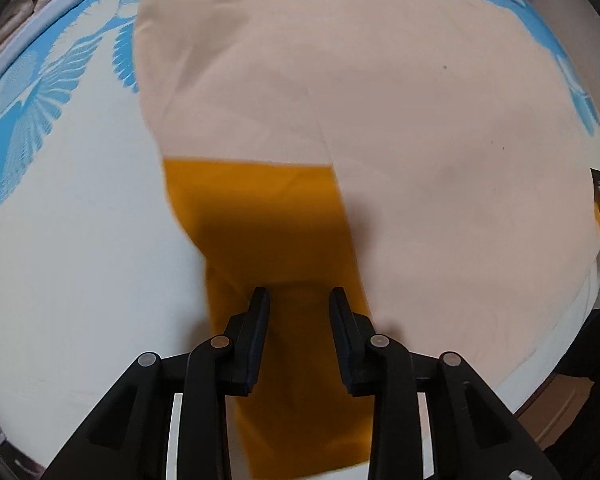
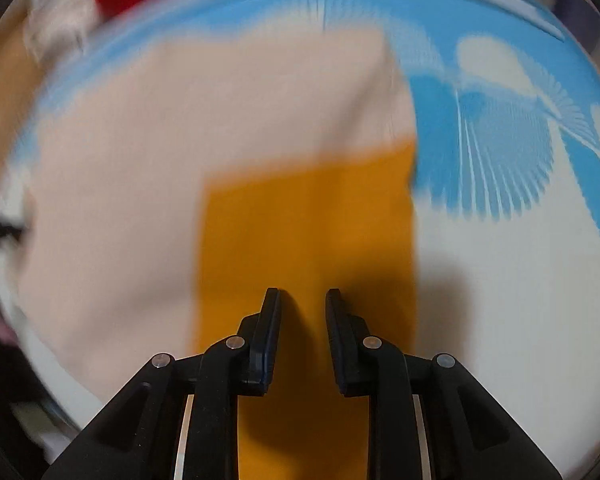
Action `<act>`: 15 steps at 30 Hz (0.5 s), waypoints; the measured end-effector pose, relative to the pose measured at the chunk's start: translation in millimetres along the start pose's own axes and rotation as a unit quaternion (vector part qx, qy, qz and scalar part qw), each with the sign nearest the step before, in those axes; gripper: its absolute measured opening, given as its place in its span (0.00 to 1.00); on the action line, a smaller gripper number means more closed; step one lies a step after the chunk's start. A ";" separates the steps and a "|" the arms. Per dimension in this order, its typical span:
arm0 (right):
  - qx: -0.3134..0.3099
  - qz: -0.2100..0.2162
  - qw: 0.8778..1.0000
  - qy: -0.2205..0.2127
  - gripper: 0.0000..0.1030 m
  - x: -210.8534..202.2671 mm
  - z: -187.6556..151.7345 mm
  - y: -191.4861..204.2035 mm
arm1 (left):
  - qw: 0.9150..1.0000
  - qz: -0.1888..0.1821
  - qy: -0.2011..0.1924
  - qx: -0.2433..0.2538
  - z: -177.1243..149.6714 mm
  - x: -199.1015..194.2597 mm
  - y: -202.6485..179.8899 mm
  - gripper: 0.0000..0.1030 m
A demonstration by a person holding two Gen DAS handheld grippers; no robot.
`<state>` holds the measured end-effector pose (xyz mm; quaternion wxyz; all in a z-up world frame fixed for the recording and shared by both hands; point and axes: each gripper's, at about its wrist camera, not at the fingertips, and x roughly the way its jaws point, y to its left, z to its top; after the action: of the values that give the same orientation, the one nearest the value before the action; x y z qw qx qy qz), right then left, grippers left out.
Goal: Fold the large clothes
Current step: 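Lower the folded hem onto the jacket and open both tools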
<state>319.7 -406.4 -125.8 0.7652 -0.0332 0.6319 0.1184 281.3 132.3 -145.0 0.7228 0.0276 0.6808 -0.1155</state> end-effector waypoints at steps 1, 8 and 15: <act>-0.001 -0.006 1.000 0.009 0.23 2.3 -8.3 -2.2 | 1.000 -0.006 -0.001 0.000 -3.0 -6.0 -1.7 0.26; -0.012 -0.004 0.999 0.045 0.23 -4.7 -50.7 -13.0 | 0.994 0.003 0.046 0.099 -52.8 5.2 -24.8 0.28; -0.035 -0.134 0.985 0.106 0.25 -3.5 -96.3 -15.8 | 0.986 0.121 0.052 0.099 -88.9 -15.0 -40.0 0.29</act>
<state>230.2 -441.5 -143.2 0.7015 -0.1566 0.6945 0.0324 185.4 112.9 -131.8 0.6885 0.1874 0.6946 -0.0921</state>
